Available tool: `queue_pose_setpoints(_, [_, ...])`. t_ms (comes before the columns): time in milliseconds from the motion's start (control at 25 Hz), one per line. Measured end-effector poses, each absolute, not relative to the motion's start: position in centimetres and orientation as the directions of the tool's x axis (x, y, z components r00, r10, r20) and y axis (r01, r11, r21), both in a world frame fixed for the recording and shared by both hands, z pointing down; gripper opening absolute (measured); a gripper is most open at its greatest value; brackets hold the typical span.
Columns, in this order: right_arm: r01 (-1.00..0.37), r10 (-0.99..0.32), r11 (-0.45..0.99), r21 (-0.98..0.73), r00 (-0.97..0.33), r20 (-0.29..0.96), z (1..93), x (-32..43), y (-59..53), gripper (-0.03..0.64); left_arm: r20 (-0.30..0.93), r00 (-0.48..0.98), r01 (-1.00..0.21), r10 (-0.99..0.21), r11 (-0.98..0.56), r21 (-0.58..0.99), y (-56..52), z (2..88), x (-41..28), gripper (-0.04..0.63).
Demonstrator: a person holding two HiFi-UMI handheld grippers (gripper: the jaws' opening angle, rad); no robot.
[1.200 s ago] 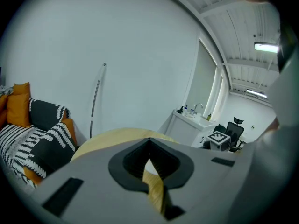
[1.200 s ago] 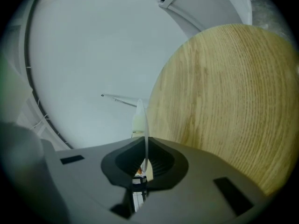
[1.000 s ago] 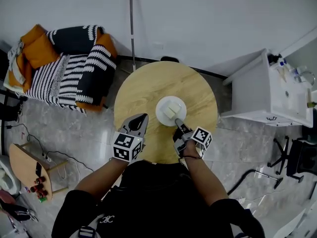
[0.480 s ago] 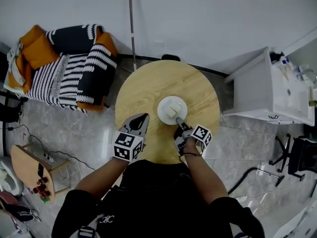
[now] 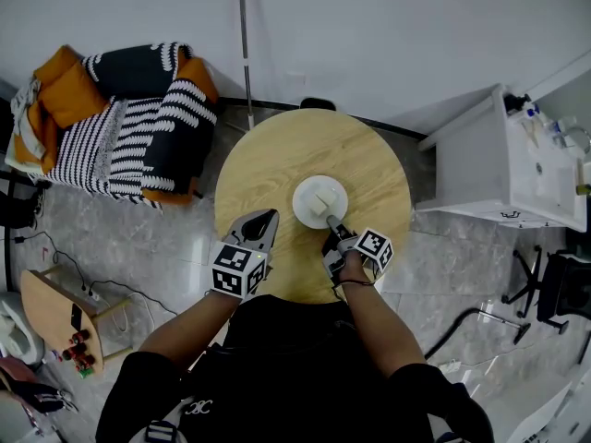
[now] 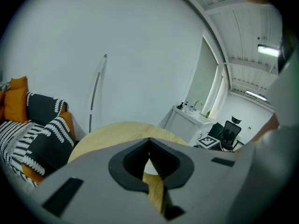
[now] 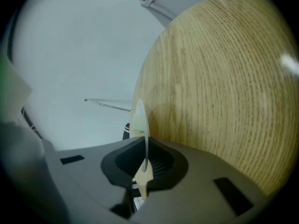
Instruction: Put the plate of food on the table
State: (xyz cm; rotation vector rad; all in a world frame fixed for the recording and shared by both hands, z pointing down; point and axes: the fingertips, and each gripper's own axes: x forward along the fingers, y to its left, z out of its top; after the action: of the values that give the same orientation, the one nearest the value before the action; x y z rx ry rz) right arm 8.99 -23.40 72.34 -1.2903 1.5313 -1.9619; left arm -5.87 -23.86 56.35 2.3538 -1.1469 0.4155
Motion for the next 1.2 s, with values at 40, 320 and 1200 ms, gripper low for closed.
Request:
queue_pose_setpoints(40, [-0.255, -0.720, -0.369, -0.894, -0.530, 0.448, 72.5, 9.1, -23.4, 0.018, 0.466, 0.602, -0.797, -0.649, -0.530, 0.292, -23.9, 56.3, -5.8, 0.005])
queue_pose_setpoints(320, [-0.261, -0.712, -0.400, -0.878, -0.514, 0.477, 73.3, 9.2, -23.2, 0.018, 0.469, 0.601, -0.798, -0.647, -0.523, 0.301, -23.9, 56.5, -6.2, 0.005])
queue_pose_setpoints(1200, [-0.373, -0.638, -0.463, -0.804, -0.489, 0.594, 74.3, 9.6, -23.4, 0.055, 0.483, 0.623, -0.781, -0.615, -0.528, 0.335, -24.0, 57.3, -5.5, 0.005])
